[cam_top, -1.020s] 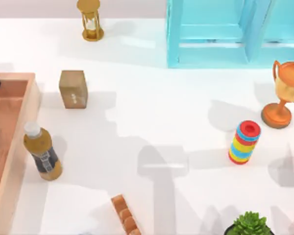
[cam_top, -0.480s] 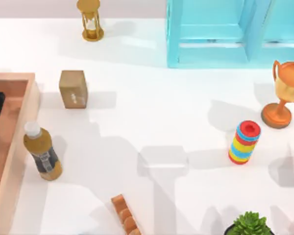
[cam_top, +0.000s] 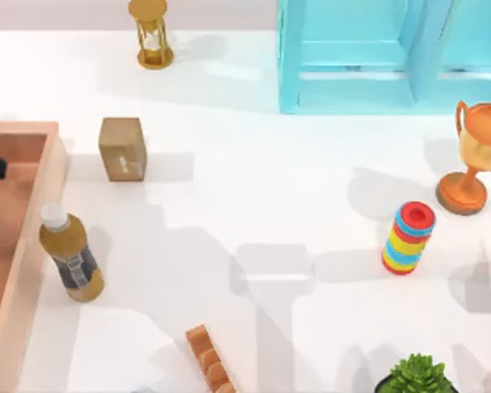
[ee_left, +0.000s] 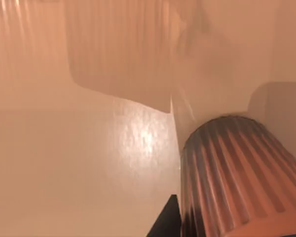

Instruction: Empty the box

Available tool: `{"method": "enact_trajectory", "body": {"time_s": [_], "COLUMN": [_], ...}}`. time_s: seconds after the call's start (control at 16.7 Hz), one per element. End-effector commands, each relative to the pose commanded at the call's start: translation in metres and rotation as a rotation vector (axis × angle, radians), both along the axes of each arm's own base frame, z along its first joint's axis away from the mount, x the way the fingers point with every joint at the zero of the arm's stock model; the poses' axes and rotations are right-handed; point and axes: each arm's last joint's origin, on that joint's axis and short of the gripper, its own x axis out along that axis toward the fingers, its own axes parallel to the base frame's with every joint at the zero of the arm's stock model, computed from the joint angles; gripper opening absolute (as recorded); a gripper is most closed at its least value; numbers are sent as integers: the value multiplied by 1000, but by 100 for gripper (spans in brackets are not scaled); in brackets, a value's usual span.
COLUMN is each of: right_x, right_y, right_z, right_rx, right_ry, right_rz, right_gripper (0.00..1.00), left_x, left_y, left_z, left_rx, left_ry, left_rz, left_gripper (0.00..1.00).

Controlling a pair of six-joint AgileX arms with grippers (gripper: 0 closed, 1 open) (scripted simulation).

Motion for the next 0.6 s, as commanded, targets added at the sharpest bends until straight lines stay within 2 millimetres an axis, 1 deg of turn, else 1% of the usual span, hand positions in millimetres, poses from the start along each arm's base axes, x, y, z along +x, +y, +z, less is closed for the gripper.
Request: {"method": "enact_trajectory", "body": {"time_s": [0.18, 0.24, 0.6], "right_x": [0, 0, 0], "right_y": [0, 0, 0], "right_z": [0, 0, 0], "right_rx": [0, 0, 0], "right_ry": [0, 0, 0], "right_rz": [0, 0, 0], "right_gripper": [100, 100, 100], "left_x": [0, 0, 0], "left_y": [0, 0, 0], "left_z": [0, 0, 0], "left_rx": [0, 0, 0], "left_ry": [0, 0, 0], "left_rz": [0, 0, 0], "left_gripper": [2, 0, 0]}}
